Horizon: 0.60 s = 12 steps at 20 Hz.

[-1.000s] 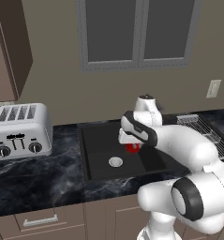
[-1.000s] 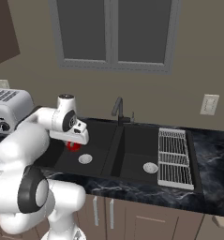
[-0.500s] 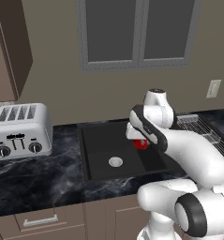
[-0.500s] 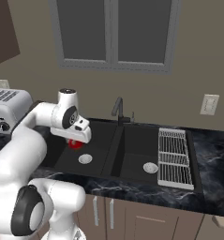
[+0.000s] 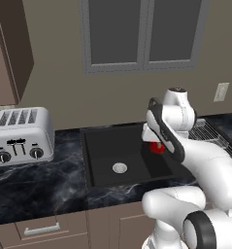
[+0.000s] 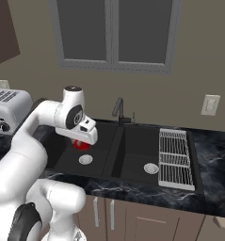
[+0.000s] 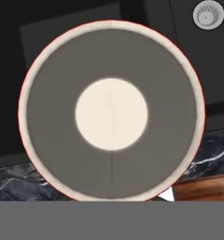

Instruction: Move any existing items from the left basin to the right basin for drying. Then move the measuring cup from the counter to the left basin of the sink for washing.

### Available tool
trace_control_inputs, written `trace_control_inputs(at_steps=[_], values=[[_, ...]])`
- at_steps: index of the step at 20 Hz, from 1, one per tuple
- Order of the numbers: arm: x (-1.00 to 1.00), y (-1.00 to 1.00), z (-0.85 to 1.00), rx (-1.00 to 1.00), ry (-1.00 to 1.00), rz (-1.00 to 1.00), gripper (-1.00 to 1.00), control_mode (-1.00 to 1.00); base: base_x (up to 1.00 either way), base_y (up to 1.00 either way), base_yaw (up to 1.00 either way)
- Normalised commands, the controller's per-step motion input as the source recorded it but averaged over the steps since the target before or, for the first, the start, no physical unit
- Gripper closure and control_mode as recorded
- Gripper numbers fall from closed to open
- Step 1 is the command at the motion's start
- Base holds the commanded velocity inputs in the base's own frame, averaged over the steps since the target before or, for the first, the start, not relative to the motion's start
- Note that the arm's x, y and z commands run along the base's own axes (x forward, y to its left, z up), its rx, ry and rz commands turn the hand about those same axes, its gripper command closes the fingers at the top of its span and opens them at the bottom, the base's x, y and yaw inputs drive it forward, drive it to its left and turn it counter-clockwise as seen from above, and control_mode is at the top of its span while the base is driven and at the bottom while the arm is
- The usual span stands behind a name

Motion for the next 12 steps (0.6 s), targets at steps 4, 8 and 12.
trace_control_inputs(at_steps=[4, 8, 12], values=[[-0.11, -0.35, 0.18, 0.0, 0.0, -0.06, 1.0, -1.0, 0.0, 0.0, 0.0], [-0.03, -0.38, 0.12, 0.0, 0.0, -0.05, 1.0, -1.0, 0.0, 0.0, 0.0], [0.0, -0.46, 0.06, 0.0, 0.0, -0.04, 1.0, -1.0, 0.0, 0.0, 0.0]])
